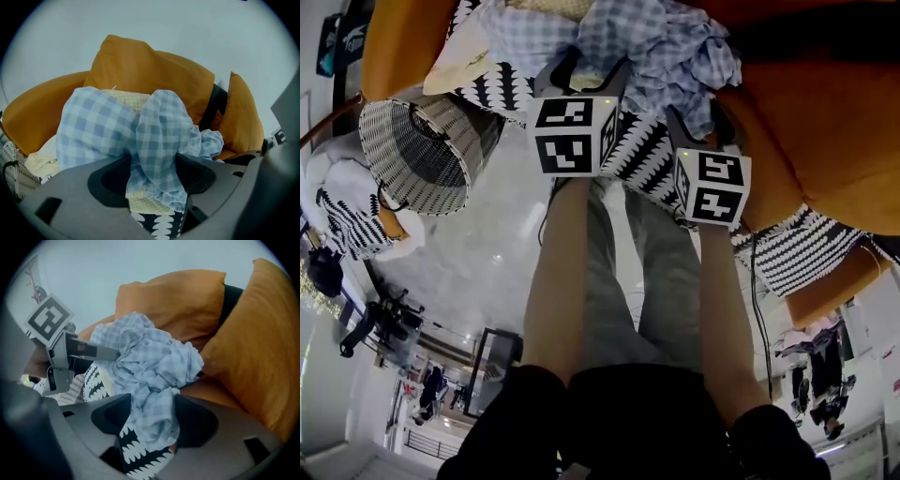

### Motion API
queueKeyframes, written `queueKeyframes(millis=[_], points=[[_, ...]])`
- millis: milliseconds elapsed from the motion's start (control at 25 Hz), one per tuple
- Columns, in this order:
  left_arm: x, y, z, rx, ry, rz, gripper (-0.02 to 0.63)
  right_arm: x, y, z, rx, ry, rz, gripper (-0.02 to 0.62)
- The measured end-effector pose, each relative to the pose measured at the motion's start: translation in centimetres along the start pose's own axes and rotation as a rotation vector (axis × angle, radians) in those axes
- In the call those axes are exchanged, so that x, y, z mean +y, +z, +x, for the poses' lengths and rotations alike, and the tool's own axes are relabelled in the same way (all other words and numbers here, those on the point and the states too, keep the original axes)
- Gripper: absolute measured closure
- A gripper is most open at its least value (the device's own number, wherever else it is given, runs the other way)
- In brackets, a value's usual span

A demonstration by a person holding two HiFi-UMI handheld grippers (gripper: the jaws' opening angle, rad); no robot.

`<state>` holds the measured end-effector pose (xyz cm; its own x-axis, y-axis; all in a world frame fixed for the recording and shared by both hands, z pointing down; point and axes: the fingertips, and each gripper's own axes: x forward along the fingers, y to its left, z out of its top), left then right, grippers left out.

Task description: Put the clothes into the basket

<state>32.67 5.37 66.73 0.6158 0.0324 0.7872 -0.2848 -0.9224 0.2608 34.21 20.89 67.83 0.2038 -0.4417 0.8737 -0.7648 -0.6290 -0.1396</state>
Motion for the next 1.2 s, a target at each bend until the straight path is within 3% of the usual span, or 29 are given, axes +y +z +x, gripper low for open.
queueKeyframes(millis=[280, 320, 400, 440, 520, 680, 1000, 1200], points=[[1.3, -0.4, 2.6, 0.035, 0.024, 0.038, 0.339, 1.5, -0.5, 2.7, 0.091, -0.037, -0.317, 0.333], [1.4, -0.5, 2.5, 0.04, 0.02, 0.042, 0.384, 1.6, -0.7, 3.0, 0.113, -0.042, -0.359, 0.338], [1.5, -1.0, 2.0, 0.046, 0.011, 0.036, 0.538, 1.9, -0.9, 3.4, 0.159, -0.045, -0.439, 0.389], [1.5, -1.3, 1.7, 0.042, 0.004, 0.026, 0.546, 1.9, -0.9, 3.5, 0.176, -0.043, -0.462, 0.422], [1.4, -1.8, 1.1, 0.03, -0.013, 0.008, 0.549, 2.0, -0.8, 3.6, 0.188, -0.032, -0.451, 0.483], [0.9, -2.8, -0.7, 0.018, -0.041, -0.005, 0.554, 2.2, -0.9, 2.6, 0.153, -0.001, -0.337, 0.532], [2.2, -4.1, -7.1, -0.062, -0.043, -0.061, 0.557, 5.0, 1.1, -1.8, -0.034, 0.054, -0.208, 0.541], [3.4, -4.3, -11.5, -0.139, -0.016, -0.116, 0.557, 7.7, 3.5, -4.6, -0.129, 0.089, -0.208, 0.541]])
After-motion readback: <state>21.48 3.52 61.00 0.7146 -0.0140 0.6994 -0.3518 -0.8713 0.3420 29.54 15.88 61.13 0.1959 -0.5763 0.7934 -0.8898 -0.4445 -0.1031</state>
